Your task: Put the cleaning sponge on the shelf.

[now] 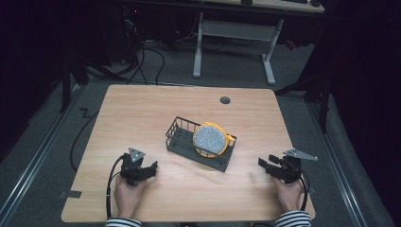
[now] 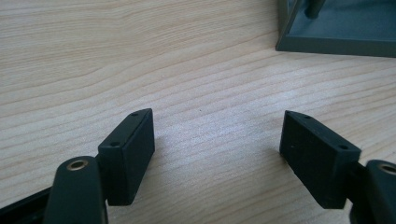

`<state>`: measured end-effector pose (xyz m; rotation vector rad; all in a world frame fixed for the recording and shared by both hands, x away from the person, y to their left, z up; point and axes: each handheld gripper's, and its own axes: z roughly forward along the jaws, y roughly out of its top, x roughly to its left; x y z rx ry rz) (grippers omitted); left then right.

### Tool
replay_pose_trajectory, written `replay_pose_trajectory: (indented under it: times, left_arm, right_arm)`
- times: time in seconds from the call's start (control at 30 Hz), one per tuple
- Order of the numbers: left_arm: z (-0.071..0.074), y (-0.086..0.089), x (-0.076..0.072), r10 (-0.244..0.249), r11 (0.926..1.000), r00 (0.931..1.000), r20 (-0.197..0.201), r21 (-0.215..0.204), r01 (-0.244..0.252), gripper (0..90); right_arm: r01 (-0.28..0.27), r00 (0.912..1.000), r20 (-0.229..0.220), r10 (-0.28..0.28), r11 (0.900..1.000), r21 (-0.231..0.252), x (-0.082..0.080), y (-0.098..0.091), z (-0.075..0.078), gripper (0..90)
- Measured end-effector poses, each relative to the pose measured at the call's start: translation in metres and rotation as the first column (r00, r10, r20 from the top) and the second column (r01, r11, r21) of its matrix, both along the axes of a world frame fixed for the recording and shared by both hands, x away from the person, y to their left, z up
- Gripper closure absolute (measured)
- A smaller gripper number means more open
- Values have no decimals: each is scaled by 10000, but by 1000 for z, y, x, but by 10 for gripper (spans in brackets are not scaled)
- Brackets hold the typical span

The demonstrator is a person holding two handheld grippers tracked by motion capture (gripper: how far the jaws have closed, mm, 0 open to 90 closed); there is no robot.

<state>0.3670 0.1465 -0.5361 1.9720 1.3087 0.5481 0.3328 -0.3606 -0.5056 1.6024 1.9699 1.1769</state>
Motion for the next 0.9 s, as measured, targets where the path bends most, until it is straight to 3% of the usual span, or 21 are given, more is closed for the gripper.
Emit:
replay_pose_trajectory:
  times: [0.4,0.63,0.9]
  left_arm:
    - [0,0,0,0,10000,10000,-4,-11,0,272]
    - [0,0,0,-3,10000,10000,-5,-10,3,272]
    - [0,0,0,0,10000,10000,-5,-23,0,272]
  right_arm:
    - [7,9998,-204,-21,9979,-652,10,10,-10,398]
    - [-7,9997,-251,-27,9904,-1383,13,16,-17,393]
    - [-6,9994,-340,-53,9853,-1709,15,21,-22,384]
